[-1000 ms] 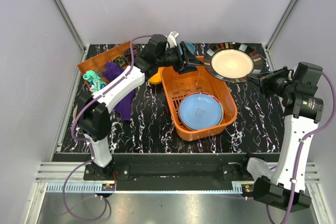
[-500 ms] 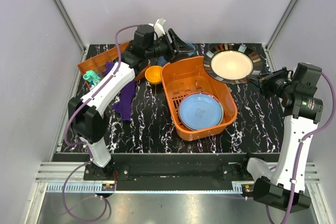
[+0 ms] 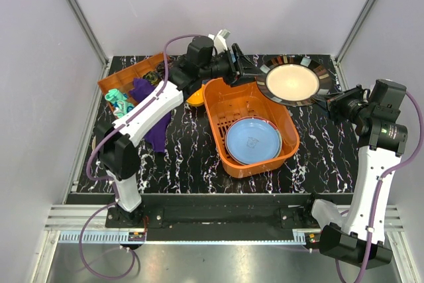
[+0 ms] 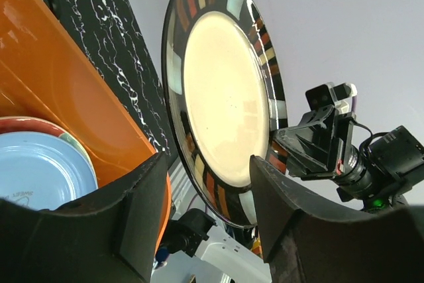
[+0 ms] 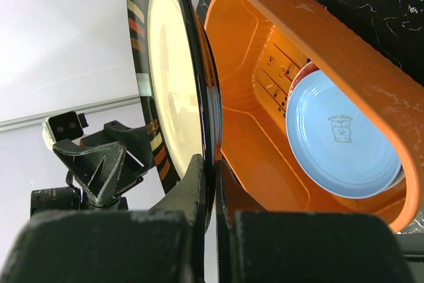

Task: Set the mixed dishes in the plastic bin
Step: Pick up the plate at the center of the board, then place the plate in the plastic bin.

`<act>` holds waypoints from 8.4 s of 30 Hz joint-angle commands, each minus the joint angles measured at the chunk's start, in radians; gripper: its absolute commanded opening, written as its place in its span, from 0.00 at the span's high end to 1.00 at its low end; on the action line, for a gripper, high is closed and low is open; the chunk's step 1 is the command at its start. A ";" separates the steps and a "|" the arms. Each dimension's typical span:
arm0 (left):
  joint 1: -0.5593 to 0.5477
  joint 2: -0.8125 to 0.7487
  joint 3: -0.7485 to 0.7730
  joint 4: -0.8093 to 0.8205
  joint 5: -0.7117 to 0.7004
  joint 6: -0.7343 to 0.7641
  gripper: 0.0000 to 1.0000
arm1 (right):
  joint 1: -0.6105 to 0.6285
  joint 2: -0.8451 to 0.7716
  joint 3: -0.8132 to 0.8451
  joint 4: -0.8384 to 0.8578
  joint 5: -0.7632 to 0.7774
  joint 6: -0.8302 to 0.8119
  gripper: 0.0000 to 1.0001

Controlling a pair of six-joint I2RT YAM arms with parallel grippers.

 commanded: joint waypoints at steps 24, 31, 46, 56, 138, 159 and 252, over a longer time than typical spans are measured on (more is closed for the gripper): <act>-0.040 0.090 0.114 0.055 0.038 -0.018 0.67 | -0.004 -0.050 0.029 0.138 -0.187 0.016 1.00; -0.038 0.083 0.104 0.049 0.043 -0.013 0.79 | -0.004 -0.058 0.013 0.140 -0.188 0.024 1.00; -0.006 0.081 0.026 0.248 0.095 -0.108 1.00 | -0.004 -0.068 -0.031 0.146 -0.187 0.021 0.77; 0.023 0.087 0.022 0.273 0.092 -0.128 1.00 | -0.004 -0.053 -0.048 0.151 -0.179 0.010 0.48; 0.031 0.142 -0.046 -0.308 0.255 0.805 1.00 | -0.004 0.324 0.191 0.137 -0.144 -0.081 0.37; 0.000 0.170 -0.140 -0.115 0.425 0.692 1.00 | -0.004 0.329 0.204 0.083 -0.153 -0.108 0.36; 0.008 0.259 -0.012 -0.330 -0.095 0.808 0.53 | -0.004 0.334 0.170 0.045 -0.184 -0.128 0.34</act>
